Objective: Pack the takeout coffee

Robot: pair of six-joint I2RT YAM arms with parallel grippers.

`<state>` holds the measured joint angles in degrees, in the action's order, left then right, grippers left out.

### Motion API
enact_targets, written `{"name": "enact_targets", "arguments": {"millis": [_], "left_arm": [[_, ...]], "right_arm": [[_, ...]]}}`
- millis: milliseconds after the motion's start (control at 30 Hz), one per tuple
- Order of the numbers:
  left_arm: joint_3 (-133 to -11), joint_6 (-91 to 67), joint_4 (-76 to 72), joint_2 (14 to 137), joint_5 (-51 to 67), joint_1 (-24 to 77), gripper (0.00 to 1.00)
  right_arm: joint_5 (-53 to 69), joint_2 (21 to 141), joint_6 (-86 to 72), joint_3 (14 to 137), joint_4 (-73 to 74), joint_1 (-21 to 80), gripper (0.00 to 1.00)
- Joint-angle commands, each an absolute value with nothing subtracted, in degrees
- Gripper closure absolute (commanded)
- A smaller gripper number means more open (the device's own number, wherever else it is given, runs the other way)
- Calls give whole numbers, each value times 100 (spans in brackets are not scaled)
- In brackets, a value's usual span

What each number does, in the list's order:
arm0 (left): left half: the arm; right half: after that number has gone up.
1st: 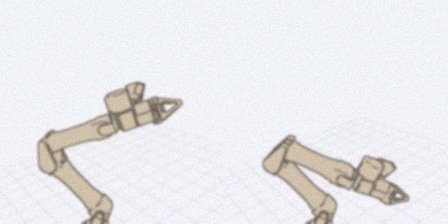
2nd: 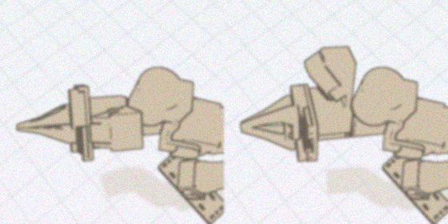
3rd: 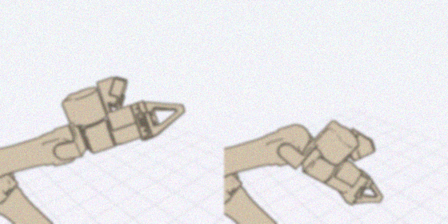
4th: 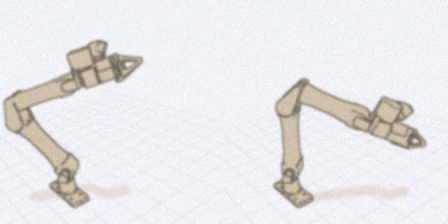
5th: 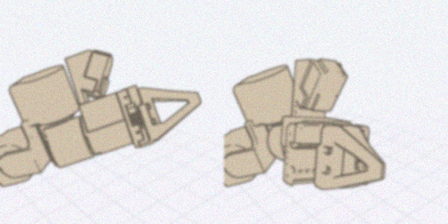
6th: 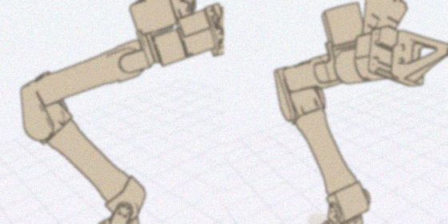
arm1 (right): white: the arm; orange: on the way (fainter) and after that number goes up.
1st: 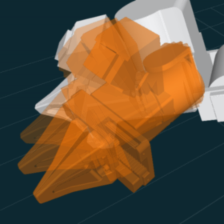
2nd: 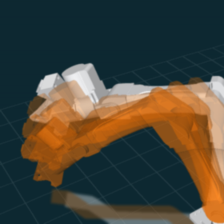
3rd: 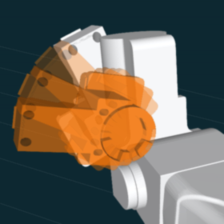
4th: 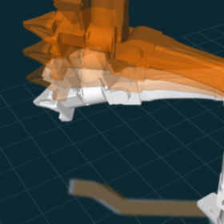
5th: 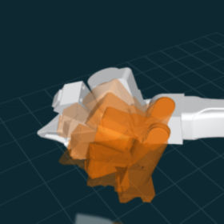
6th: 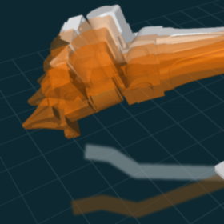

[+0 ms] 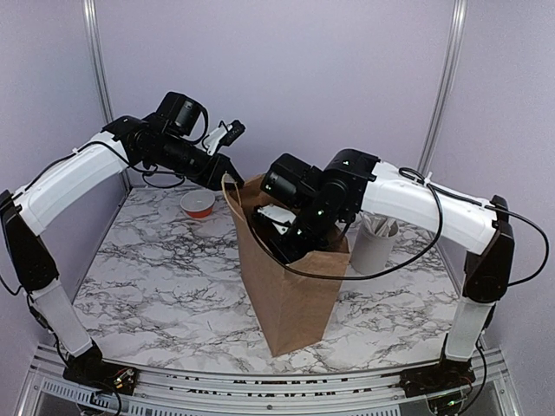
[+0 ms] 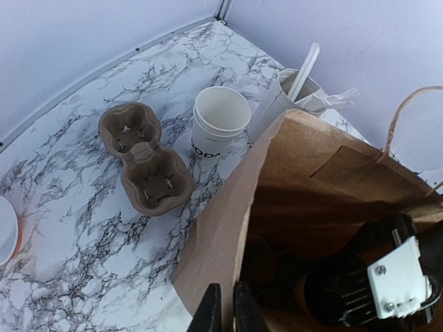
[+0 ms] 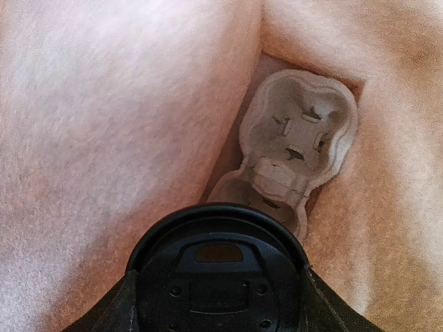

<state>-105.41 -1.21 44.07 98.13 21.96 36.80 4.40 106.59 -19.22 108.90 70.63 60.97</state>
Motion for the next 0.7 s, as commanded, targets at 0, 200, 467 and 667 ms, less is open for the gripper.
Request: {"name": "enact_targets", "arguments": {"millis": [0, 200, 467, 667], "left_arm": [[-10378, -138, 4567, 9602, 2076, 3673, 96], [-10237, -304, 4494, 9448, 2036, 3681, 100], [-10135, -515, 4447, 9338, 2008, 3686, 100], [-10110, -578, 4404, 9231, 1979, 3734, 100]], "right_arm": [[465, 10365, -2092, 11031, 7029, 5921, 50], [439, 10310, -2206, 10989, 7091, 5782, 50], [237, 10424, -2173, 10881, 7305, 5834, 50], [24, 10577, -2164, 10890, 7481, 5930, 50]]}}
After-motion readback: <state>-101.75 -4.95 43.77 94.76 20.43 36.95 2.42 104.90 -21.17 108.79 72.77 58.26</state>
